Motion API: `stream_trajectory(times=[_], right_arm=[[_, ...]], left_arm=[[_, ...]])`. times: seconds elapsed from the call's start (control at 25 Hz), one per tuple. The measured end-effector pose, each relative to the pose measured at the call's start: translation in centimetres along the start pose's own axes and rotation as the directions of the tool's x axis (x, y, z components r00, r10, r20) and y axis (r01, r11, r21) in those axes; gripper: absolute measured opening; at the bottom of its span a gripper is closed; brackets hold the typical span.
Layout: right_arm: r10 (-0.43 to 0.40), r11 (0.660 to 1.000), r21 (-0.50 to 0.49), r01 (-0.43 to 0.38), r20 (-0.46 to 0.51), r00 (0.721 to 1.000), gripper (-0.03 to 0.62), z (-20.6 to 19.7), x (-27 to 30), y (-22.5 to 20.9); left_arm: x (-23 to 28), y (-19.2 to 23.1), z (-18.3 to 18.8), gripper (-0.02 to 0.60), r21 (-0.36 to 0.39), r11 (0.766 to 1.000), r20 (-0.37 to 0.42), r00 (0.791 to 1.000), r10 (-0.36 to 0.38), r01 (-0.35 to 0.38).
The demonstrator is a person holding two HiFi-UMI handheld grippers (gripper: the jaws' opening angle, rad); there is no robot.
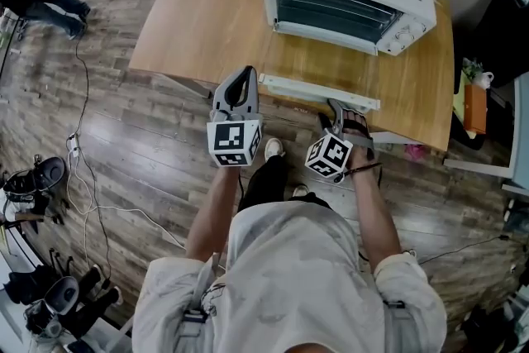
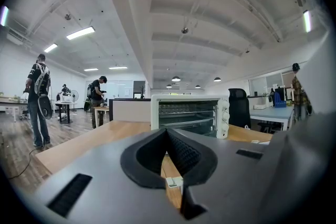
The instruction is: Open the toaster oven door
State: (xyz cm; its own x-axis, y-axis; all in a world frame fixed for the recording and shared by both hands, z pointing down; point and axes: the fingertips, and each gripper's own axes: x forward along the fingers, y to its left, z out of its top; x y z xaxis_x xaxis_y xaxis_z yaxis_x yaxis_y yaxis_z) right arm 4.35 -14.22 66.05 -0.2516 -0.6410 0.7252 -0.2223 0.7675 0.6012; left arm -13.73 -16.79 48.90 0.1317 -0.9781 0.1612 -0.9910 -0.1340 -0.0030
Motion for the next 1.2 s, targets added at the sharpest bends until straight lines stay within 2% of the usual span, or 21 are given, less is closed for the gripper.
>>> stream_trajectory(times=[0.32,0.68,0.96,1.2], right_arm=[[-0.023,0.999,0.032,0.022,0.006,1.000,0.229,-0.2,0.5,0.5],[-0.007,1.000,0.015,0.007,-0.002,1.000,0.229,-0.6,1.0,1.5],[0.031,0.999,0.007,-0.031,-0.025,0.999,0.232,-1.4,1.7,2.3],[0.101,0.995,0.018,-0.100,-0.069,0.992,0.225,-2.2,2.2,4.1]], left_arm=[[0.1,-0.3,-0.5,0.006,-0.006,1.000,-0.006,1.000,-0.002,0.002],[0.0,-0.6,-0.7,0.006,-0.006,1.000,-0.006,1.000,-0.002,0.002],[0.5,-0.9,-1.1,0.006,-0.011,1.000,-0.014,1.000,-0.004,0.004],[0.2,-0.7,-1.1,0.006,-0.010,1.000,-0.014,1.000,-0.002,0.002]])
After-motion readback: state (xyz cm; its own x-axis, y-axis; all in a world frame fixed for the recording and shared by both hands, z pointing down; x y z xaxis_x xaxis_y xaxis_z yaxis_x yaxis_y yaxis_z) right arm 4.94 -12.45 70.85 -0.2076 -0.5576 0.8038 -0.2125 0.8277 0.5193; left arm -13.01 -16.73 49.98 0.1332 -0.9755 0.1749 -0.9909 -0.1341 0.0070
